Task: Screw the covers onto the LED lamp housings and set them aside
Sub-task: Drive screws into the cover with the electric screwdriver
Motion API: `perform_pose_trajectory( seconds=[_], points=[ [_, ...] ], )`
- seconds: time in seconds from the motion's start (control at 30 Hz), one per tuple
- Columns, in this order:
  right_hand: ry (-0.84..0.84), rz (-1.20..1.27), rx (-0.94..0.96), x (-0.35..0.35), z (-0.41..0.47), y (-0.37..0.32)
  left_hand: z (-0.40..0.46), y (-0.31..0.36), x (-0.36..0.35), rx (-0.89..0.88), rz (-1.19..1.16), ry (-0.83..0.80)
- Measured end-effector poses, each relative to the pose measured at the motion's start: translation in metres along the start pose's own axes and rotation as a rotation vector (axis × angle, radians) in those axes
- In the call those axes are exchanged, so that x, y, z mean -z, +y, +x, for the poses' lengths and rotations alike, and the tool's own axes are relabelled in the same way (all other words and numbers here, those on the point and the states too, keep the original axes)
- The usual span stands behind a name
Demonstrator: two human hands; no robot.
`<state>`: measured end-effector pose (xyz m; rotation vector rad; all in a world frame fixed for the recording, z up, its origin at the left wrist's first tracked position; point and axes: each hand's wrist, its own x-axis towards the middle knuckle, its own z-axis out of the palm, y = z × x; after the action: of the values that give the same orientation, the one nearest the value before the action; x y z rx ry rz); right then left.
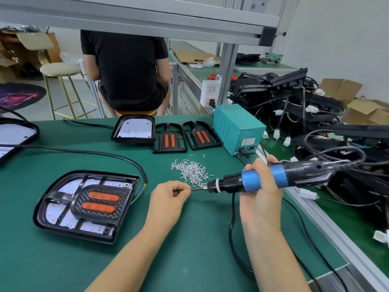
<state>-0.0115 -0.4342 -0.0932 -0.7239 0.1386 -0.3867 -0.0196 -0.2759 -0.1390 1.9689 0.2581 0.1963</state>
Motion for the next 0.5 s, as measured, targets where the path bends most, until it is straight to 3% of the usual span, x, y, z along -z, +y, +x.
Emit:
perform_pose_trajectory(
  seconds=[0.5],
  points=[
    [-0.023, 0.003, 0.015, -0.007, 0.0, -0.005, -0.004, 0.008, -0.002, 0.034, -0.036, -0.007]
  ],
)
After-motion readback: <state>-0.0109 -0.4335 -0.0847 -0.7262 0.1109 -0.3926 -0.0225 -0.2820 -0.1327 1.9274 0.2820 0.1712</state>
